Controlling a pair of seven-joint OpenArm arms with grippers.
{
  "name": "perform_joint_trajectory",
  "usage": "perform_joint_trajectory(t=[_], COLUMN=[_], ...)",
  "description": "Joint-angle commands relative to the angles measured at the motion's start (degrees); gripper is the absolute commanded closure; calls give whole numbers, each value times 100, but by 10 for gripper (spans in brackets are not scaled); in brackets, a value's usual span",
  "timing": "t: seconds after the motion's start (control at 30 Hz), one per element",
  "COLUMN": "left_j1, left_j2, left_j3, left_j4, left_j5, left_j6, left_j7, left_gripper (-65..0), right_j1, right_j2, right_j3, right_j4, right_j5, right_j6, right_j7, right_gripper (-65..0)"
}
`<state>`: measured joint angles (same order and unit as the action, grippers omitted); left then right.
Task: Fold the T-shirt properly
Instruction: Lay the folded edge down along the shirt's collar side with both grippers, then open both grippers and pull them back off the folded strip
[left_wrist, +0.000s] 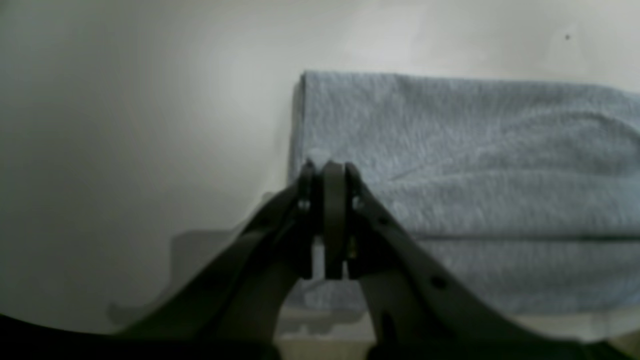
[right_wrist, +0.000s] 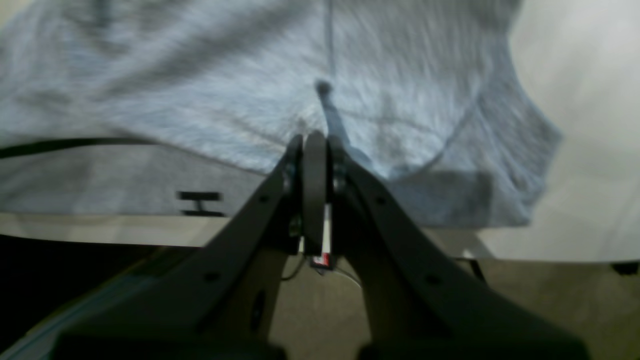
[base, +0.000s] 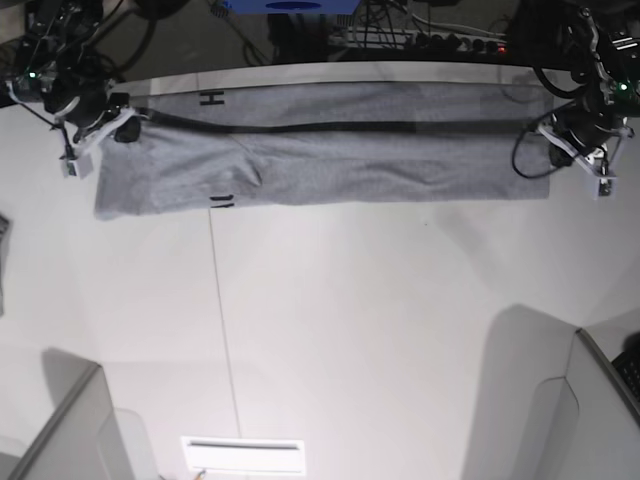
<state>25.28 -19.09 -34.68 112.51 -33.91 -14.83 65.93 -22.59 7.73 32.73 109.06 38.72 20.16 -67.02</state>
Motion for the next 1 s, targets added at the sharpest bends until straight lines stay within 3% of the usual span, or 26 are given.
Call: perform_joint_trajectory(t=[0.0, 0.17, 0.3, 0.43, 0.53, 0.63, 0.7, 0.73, 0.77, 0.83, 0.97], left_j1=[35, 61, 70, 70, 35, -35, -220, -299, -387, -572, -871], left_j2=[-82, -82, -82, -82, -56, 120, 314, 419, 516, 639, 718], left_j3=[-1, 17, -18, -36, -255, -370, -343, -343, -343, -343, -343], left_j4=[85, 85, 85, 85, 94, 85, 59, -11, -90, -337, -1013], left_j5=[-15, -15, -15, -33, -68, -77, -59, -33, -24, -15, -7], left_j6=[19, 19, 19, 19, 10, 10, 10, 10, 10, 10, 10], left_j7=[-57, -57, -57, -57, -57, -74, -92, -92, -92, -92, -101], left_gripper=[0, -15, -186, -378, -449, -387, -212, -86, 0, 0, 0], right_j1=[4, -14, -31, -172, -242, -207, -40, 39, 118, 373, 866], right_j2=[93, 67, -39, -74, -74, -74, -65, -21, 23, 199, 252], right_j3=[28, 28, 37, 37, 19, -16, -113, -262, -412, -666, -552], right_j4=[88, 79, 88, 211, 281, 264, 176, 70, -44, -404, -1275], right_j5=[106, -369, -852, -817, -817, -817, -843, -852, -852, -852, -861], right_j6=[10, 1, 36, 36, 45, 54, 63, 63, 63, 63, 28], right_j7=[184, 245, 280, 500, 790, 1204, 1564, 1705, 1784, 1907, 1933], right_gripper=[0, 0, -239, -255, -255, -254, -215, -171, -120, 0, 0])
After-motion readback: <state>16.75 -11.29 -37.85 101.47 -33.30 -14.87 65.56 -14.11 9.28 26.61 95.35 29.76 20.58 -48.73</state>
